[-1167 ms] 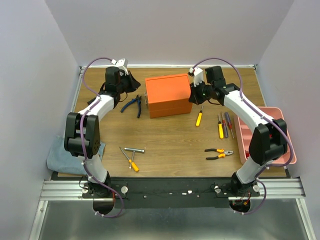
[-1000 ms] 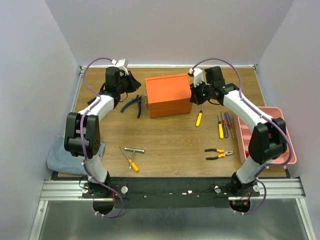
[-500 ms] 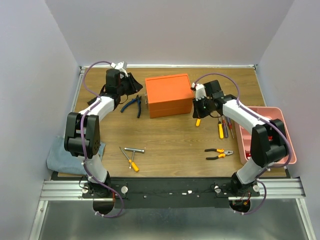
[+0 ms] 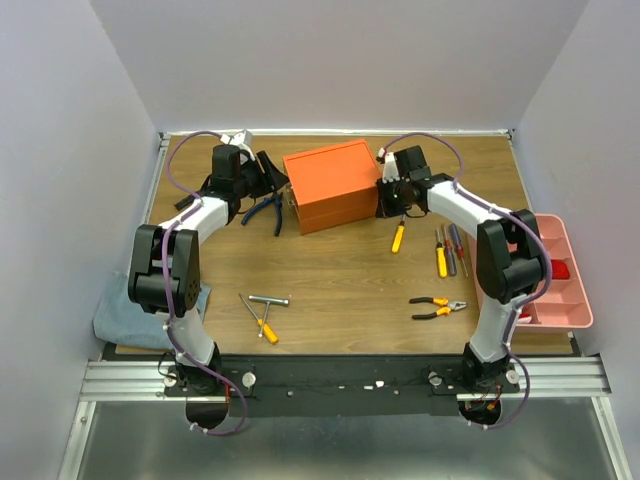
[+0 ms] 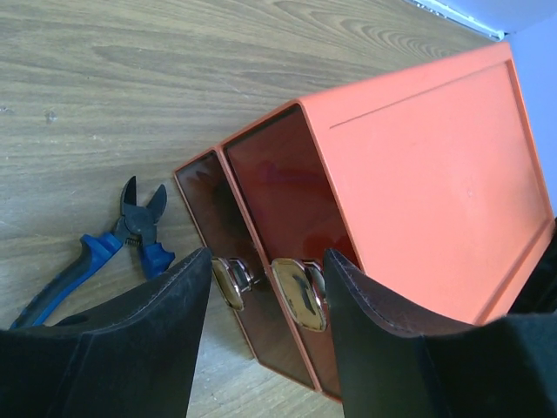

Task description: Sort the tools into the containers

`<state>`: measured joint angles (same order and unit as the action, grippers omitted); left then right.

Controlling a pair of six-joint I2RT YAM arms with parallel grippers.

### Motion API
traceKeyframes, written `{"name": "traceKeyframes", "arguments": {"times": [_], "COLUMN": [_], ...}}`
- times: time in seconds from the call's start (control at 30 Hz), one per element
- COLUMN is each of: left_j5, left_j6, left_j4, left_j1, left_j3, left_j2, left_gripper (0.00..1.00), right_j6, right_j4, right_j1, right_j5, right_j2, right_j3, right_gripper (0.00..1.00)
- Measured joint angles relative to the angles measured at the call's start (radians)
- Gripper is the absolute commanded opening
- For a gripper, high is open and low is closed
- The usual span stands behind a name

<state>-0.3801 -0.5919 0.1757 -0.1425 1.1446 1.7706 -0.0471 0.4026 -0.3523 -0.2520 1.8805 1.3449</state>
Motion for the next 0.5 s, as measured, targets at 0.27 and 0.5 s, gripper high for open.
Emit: {"name": "traceKeyframes", "arguments": {"times": [0.27,0.5], "left_j5": [0.000,0.000], "left_j6": [0.008,0.019], "left_j4": [-0.006,-0.014], "left_j1": [0.000,0.000], "left_j3": [-0.025,-0.097], "left_j2": [-0.013,-0.089], "left_gripper": [0.64,0.68], "right_j6": [-0.045,-0.023], "right_j4": [-0.019,-0.045], "right_j1": [0.008,0.014], "right_j5": [0.092,0.158], "right_j2": [0.113,0.193], "right_j3": [0.158,0.274], "right_gripper": [0.01,0.01]}}
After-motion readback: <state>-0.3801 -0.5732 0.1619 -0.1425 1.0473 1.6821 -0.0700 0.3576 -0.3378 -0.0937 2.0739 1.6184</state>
